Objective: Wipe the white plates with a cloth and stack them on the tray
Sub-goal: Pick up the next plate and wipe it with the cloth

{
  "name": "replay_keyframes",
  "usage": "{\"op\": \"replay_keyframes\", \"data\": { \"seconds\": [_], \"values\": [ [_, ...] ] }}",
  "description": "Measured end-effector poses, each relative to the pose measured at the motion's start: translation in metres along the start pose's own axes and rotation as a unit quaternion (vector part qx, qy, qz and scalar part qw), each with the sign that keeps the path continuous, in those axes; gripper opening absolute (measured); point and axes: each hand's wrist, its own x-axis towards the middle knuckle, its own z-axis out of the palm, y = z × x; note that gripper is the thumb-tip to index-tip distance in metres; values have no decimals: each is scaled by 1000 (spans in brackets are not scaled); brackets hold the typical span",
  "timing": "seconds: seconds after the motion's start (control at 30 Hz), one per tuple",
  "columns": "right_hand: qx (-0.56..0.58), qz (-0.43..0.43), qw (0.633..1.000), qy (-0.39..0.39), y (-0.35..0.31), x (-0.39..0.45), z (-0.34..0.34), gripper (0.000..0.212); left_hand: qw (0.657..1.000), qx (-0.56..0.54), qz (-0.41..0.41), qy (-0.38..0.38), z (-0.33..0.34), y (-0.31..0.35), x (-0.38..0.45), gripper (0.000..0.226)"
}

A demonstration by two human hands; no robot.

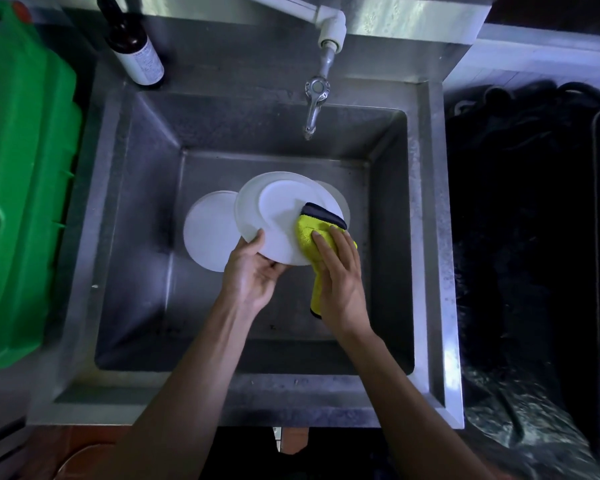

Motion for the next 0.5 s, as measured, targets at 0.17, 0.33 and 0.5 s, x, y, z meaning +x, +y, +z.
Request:
{"op": "replay_keyframes", "data": {
  "seconds": [0.17,0.33,0.5],
  "values": [
    [36,42,998,-19,5,17,-15,45,998,37,-16,-40,-16,9,0,26],
    [37,72,996,-32,14,35,-24,45,988,112,-38,-95,-31,20,-1,29],
    [10,92,995,-46,14,55,-25,50,974,179,-65,-119,-36,27,-4,30]
  ]
}}
